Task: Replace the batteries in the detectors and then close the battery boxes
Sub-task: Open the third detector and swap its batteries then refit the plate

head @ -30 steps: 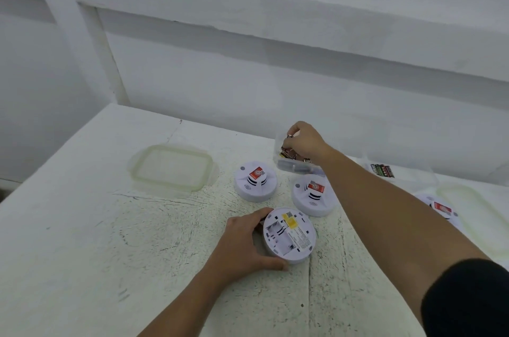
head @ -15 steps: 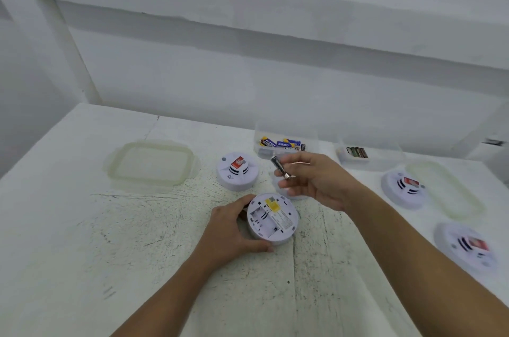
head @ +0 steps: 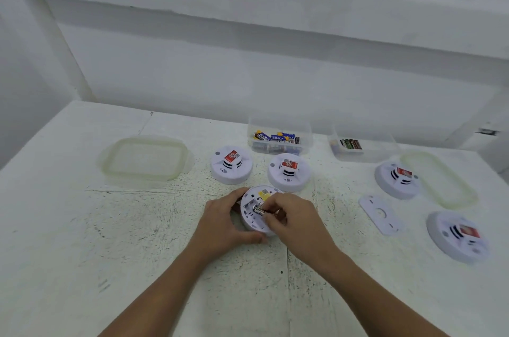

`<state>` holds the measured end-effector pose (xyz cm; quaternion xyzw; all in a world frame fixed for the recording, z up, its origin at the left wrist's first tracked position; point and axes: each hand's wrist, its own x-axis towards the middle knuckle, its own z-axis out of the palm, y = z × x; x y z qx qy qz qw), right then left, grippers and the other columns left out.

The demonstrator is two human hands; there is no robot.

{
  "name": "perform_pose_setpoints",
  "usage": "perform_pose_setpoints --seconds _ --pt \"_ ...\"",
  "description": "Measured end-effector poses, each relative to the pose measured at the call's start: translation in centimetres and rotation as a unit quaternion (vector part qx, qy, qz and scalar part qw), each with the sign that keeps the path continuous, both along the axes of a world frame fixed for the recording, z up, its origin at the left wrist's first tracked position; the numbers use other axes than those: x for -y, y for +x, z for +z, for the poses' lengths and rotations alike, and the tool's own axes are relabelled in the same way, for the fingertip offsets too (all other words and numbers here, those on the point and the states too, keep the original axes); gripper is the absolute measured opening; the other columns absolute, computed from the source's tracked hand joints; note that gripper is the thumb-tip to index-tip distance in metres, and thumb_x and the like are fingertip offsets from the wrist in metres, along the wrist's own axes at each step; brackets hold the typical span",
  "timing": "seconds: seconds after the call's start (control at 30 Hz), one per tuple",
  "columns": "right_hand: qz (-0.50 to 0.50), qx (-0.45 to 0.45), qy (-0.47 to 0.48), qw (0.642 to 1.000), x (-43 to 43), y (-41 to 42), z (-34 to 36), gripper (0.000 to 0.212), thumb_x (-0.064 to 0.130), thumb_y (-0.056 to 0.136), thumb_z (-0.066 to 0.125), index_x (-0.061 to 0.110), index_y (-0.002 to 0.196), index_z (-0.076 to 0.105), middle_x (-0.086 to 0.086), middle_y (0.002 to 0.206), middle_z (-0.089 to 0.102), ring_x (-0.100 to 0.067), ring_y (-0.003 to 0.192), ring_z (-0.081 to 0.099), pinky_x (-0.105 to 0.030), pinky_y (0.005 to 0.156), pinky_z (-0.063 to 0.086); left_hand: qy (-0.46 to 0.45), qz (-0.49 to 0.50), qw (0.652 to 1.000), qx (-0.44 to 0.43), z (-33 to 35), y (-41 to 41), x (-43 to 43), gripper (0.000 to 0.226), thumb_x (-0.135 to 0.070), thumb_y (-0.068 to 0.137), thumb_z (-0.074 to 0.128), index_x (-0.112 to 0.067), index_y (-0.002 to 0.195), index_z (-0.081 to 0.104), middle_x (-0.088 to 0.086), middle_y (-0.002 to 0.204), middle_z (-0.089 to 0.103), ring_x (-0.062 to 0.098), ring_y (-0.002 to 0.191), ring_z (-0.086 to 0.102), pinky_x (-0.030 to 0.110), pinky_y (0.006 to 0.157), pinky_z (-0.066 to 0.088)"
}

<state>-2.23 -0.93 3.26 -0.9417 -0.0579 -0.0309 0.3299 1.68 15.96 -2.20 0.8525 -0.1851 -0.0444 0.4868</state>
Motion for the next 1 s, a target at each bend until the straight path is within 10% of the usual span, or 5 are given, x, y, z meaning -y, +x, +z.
perform_pose_setpoints --seconds 0.2,0.5,1.0 --pt "0.031 0.049 -0.053 0.997 -0.3 -0.1 -1.5 0.016 0.028 0.088 0.061 0.018 0.099 0.068 0.005 0.094 0.060 -0.010 0.092 0.048 -0.016 0.074 0.034 -0.013 -0.003 1.000 -0.003 0.1 -0.1 0.1 0.077 -0.052 0.047 0.087 -0.048 0.116 0.052 -0.029 0.103 0.066 -0.002 0.094 0.063 0.042 0.094 0.048" --pt "0.122 -0.037 0.004 0.992 1.5 0.4 -1.4 0.027 0.019 0.089 0.060 0.025 0.115 0.067 0.013 0.120 0.063 -0.004 0.107 0.045 -0.018 0.089 0.043 -0.017 -0.022 0.997 -0.067 0.4 0.7 -1.1 0.083 -0.023 0.049 0.094 -0.054 0.112 0.051 -0.035 0.102 0.064 -0.009 0.098 0.060 0.000 0.079 0.040" --pt "0.102 -0.102 0.034 0.989 1.7 1.7 -0.6 0.026 0.020 0.084 0.070 0.029 0.108 0.071 0.009 0.096 0.053 -0.004 0.097 0.053 -0.011 0.086 0.043 -0.020 -0.037 0.996 -0.076 0.2 1.1 -1.4 0.080 -0.018 0.054 0.091 -0.051 0.114 0.050 -0.045 0.100 0.059 -0.013 0.100 0.059 -0.002 0.082 0.038"
